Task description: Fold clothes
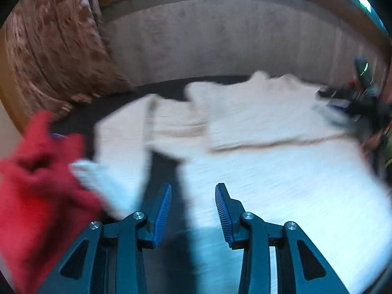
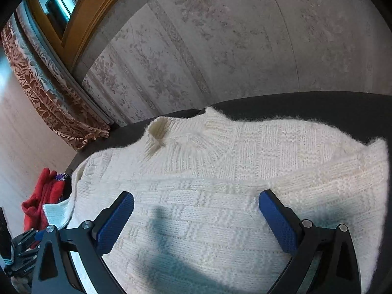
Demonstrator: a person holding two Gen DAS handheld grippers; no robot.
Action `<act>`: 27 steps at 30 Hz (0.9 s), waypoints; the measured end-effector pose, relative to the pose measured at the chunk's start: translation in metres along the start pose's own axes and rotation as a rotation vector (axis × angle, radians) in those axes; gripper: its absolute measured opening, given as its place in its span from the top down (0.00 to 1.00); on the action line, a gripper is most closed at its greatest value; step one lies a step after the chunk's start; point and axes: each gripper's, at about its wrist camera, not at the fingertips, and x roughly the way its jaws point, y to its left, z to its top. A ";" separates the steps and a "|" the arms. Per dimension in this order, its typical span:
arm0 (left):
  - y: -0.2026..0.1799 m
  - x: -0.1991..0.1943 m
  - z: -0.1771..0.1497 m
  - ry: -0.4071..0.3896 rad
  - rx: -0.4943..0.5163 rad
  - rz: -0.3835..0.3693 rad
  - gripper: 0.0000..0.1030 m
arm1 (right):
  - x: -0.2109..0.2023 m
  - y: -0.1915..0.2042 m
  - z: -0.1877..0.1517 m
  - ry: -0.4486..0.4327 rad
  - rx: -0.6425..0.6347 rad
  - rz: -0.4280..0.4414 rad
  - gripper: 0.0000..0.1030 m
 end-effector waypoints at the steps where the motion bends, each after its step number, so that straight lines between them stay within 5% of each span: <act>1: -0.001 -0.001 -0.003 0.005 0.071 0.052 0.63 | 0.000 -0.001 0.000 -0.003 0.006 0.007 0.00; 5: -0.009 0.003 -0.012 0.060 0.286 0.105 0.63 | -0.004 -0.005 0.000 -0.011 0.019 0.028 0.00; 10: 0.004 0.033 0.016 0.141 0.178 0.081 0.61 | -0.006 -0.008 0.000 -0.019 0.031 0.049 0.00; 17: 0.018 0.095 0.046 0.350 0.090 0.214 0.57 | -0.007 -0.010 0.000 -0.026 0.043 0.064 0.00; 22: 0.024 0.111 0.047 0.414 0.039 0.240 0.52 | -0.009 -0.011 -0.001 -0.035 0.051 0.077 0.00; 24: 0.019 0.113 0.048 0.427 0.075 0.243 0.58 | -0.009 -0.011 -0.001 -0.037 0.054 0.082 0.00; 25: 0.017 0.114 0.049 0.440 0.081 0.223 0.72 | -0.010 -0.011 -0.001 -0.038 0.055 0.083 0.00; 26: 0.017 0.115 0.050 0.457 0.066 0.194 0.96 | -0.010 -0.011 -0.001 -0.038 0.055 0.083 0.00; 27: 0.017 0.116 0.052 0.473 0.051 0.166 0.96 | -0.010 -0.011 -0.001 -0.038 0.055 0.083 0.00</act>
